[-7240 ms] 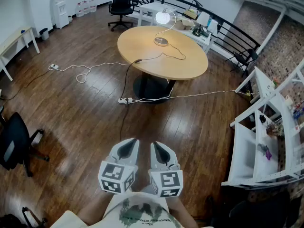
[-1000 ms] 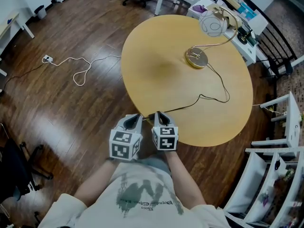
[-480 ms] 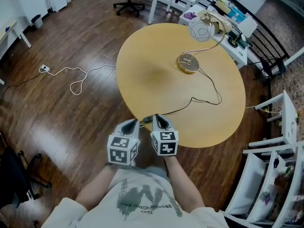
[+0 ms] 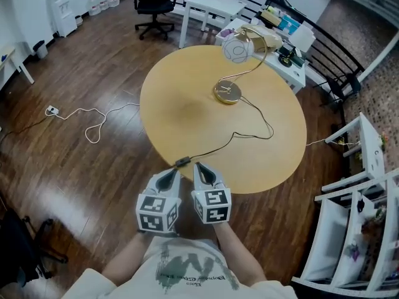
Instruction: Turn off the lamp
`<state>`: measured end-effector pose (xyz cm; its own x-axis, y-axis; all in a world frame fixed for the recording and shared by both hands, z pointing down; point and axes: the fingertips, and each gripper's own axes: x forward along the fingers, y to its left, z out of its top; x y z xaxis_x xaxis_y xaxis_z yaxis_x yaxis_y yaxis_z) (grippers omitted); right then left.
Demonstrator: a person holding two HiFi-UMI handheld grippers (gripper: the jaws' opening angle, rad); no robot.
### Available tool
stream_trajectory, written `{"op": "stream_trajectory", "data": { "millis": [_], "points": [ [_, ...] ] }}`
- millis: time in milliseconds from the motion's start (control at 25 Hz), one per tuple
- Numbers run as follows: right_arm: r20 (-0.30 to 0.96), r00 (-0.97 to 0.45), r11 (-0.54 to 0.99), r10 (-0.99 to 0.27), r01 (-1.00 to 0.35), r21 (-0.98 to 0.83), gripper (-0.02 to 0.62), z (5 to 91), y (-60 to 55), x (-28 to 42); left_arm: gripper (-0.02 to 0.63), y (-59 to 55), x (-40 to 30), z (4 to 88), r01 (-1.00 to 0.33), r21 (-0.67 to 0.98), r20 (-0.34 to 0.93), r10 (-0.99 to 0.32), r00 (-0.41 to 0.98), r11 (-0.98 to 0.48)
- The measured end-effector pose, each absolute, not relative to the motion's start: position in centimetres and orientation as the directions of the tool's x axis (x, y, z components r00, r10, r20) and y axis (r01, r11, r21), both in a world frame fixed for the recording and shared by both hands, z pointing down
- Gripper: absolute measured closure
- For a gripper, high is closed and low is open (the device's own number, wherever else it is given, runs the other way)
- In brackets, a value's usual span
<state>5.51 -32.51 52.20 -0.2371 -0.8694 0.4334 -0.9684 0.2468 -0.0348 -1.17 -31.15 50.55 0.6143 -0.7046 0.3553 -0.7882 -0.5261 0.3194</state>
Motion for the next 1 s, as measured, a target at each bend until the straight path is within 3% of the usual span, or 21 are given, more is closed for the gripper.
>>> {"op": "stream_trajectory", "data": {
  "millis": [560,1000],
  "points": [
    [0.265,-0.248,0.243,-0.932,-0.969,-0.052,0.595,44.3,-23.7,8.1,0.611,-23.7,3.8,44.5,-0.748,0.272,0.234,-0.712,0.662,-0.605],
    [0.204,-0.244,0.239,-0.948,-0.970,-0.050,0.597,41.8,-16.8,10.2,0.611,-17.5,6.3,42.2,-0.739,0.251,0.205,-0.712,0.672,-0.625]
  ]
}}
